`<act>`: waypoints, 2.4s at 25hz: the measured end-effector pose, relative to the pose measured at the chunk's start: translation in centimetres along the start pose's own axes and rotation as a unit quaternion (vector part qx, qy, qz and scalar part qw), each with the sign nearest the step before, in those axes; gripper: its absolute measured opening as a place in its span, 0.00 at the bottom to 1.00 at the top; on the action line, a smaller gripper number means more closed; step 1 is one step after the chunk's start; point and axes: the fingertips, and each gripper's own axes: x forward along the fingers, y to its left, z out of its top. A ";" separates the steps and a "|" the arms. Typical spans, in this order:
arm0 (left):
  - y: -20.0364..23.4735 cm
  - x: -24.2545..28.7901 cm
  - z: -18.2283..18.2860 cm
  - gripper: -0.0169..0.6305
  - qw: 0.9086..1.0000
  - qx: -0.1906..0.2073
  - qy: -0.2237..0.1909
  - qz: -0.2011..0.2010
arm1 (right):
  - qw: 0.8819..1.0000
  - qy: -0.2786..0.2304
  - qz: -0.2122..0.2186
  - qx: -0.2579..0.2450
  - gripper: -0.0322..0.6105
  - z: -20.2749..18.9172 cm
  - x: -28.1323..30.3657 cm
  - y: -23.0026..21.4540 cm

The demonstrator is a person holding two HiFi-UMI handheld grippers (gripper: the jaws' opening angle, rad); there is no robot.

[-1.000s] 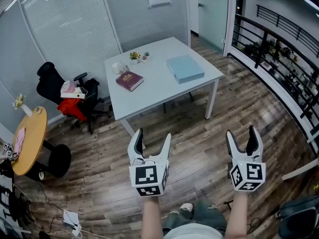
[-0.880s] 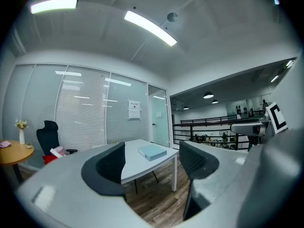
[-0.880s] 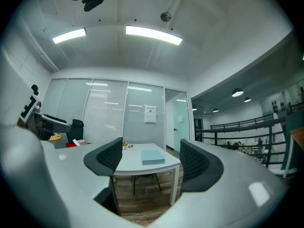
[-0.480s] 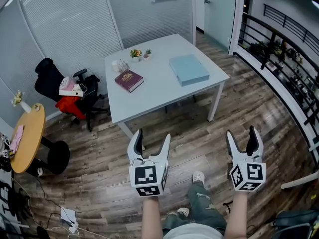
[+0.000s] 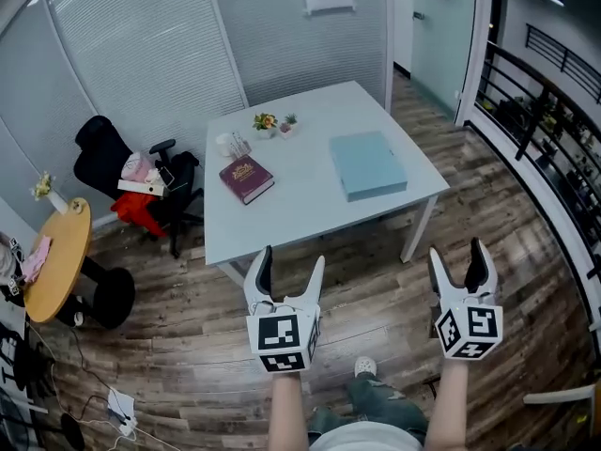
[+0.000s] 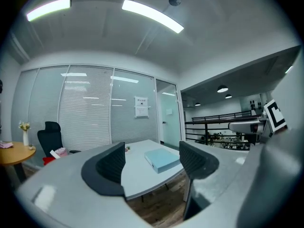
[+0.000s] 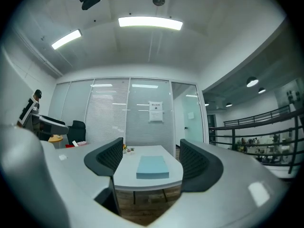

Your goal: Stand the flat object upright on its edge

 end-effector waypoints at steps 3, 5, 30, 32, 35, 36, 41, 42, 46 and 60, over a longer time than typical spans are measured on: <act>-0.5 3.3 0.8 0.56 1.000 0.000 -0.002 0.014 | 1.000 -0.005 0.014 -0.001 0.64 0.6 3.6 -1.8; -0.7 5.1 1.0 0.56 1.000 0.000 0.001 0.023 | 1.000 -0.006 0.022 0.001 0.64 0.7 5.7 -2.9; 3.2 24.4 -0.4 0.56 0.999 -0.023 0.026 0.033 | 1.000 0.021 0.016 -0.008 0.63 -2.1 24.5 -7.8; 3.7 26.7 -0.3 0.56 0.999 -0.026 0.026 0.030 | 1.000 0.022 0.012 -0.005 0.63 -2.3 26.6 -8.3; 4.6 30.5 0.3 0.56 0.999 -0.023 0.025 0.022 | 1.000 0.022 0.008 -0.001 0.63 -2.2 30.3 -8.7; 4.9 31.8 0.5 0.56 0.999 -0.022 0.025 0.019 | 1.000 0.023 0.008 0.000 0.63 -2.2 31.5 -8.8; 6.7 38.5 1.6 0.56 0.999 -0.024 0.024 0.008 | 1.000 0.025 0.005 -0.002 0.63 -2.0 37.9 -9.1; 7.0 39.7 1.7 0.56 0.999 -0.024 0.024 0.006 | 1.000 0.026 0.004 -0.001 0.63 -2.0 39.1 -9.1; 7.9 43.7 1.8 0.56 0.999 -0.023 0.029 0.002 | 0.999 0.036 0.004 -0.002 0.63 -2.5 42.9 -9.6; 9.8 50.0 -2.0 0.56 0.996 -0.047 0.079 -0.012 | 0.996 0.088 0.016 0.020 0.63 -6.6 50.1 -9.7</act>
